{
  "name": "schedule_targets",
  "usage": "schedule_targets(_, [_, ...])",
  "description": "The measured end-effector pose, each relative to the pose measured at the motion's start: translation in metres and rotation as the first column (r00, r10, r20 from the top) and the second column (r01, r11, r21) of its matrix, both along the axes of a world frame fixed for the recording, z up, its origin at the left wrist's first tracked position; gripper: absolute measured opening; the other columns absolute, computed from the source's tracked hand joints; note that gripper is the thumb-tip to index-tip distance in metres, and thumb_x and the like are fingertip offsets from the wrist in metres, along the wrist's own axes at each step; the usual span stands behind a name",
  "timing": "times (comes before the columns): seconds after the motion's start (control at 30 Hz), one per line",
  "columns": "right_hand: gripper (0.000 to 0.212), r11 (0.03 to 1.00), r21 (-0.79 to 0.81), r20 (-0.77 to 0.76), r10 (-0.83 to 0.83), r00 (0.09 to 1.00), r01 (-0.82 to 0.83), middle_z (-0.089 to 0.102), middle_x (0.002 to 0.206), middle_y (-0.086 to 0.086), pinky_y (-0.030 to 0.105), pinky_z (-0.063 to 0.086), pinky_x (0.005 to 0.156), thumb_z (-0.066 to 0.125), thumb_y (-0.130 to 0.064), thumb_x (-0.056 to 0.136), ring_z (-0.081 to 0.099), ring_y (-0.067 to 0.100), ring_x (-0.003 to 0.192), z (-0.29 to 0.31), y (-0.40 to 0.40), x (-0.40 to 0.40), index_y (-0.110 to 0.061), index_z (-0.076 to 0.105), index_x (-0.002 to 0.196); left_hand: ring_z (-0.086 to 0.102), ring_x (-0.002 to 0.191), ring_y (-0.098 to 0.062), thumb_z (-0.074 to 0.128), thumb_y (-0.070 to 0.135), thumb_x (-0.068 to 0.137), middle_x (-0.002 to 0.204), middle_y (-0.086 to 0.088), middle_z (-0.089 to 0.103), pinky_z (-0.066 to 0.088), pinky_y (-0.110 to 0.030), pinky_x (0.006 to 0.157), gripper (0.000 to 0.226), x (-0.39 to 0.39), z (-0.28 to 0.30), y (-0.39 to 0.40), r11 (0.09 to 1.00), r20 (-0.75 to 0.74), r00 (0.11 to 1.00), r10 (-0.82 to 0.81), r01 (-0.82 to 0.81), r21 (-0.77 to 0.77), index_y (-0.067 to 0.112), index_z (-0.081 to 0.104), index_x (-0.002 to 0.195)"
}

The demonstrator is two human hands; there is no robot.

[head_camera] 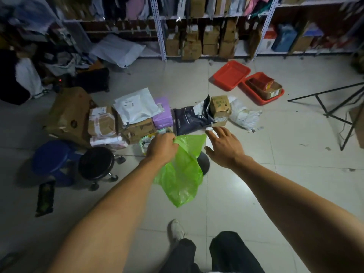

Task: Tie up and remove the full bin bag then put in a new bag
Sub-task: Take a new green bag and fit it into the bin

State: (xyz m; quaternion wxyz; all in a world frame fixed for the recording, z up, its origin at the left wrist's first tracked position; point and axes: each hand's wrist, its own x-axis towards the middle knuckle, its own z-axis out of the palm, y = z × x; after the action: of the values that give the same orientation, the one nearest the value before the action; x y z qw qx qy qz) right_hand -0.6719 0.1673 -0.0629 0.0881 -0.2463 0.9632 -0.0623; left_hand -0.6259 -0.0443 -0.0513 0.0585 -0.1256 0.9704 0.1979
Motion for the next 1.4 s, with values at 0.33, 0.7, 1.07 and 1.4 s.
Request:
schedule_targets(0.33, [0.06,0.995,-0.02,0.086,-0.096,0.992,0.098,0.038,0.148,0.013,0.041,0.031,0.109,0.048,-0.043,0.091,0.03,0.031,0.138,-0.039,-0.004,-0.036,-0.018,0.036,0.144,0.058,0.078,-0.041,0.059,0.014,0.081,0.078,-0.019,0.063,0.049,-0.04,0.064,0.01,-0.066,-0.027,-0.001,0.998,0.018,0.999,-0.049,0.048,0.038,0.005,0.062,0.077])
schedule_targets(0.7, [0.062,0.993,-0.049,0.206,-0.097,0.974,0.11,0.039,0.148,0.012,0.042,0.033,0.108,0.049,-0.044,0.09,0.03,0.031,0.138,-0.123,-0.008,-0.062,-0.019,0.035,0.145,0.046,0.066,-0.038,0.059,0.013,0.079,0.06,-0.009,0.045,0.042,-0.04,0.057,0.018,-0.112,-0.093,0.011,0.997,0.066,0.997,-0.028,0.023,0.067,0.007,0.049,0.065])
schedule_targets(1.07, [0.071,0.966,-0.072,0.312,-0.213,0.926,0.247,0.045,0.142,0.012,0.043,0.038,0.106,0.057,-0.051,0.085,0.036,0.033,0.133,-0.199,-0.037,-0.069,-0.018,0.037,0.144,0.051,0.072,-0.046,0.058,0.012,0.077,0.063,-0.019,0.044,0.032,-0.038,0.056,0.034,-0.133,-0.169,-0.001,0.979,0.082,0.991,-0.11,0.094,0.178,0.014,0.033,0.054])
schedule_targets(1.4, [0.017,0.936,-0.034,0.323,-0.322,0.89,0.351,0.065,0.095,0.013,0.036,0.039,0.065,0.049,-0.024,0.088,0.057,0.037,0.087,-0.257,-0.045,-0.054,-0.012,0.052,0.1,0.058,0.075,-0.041,0.057,0.015,0.084,0.072,-0.021,0.064,0.045,-0.044,0.063,0.018,-0.137,-0.221,-0.021,0.976,0.096,0.993,-0.072,0.05,0.214,0.003,0.061,0.072])
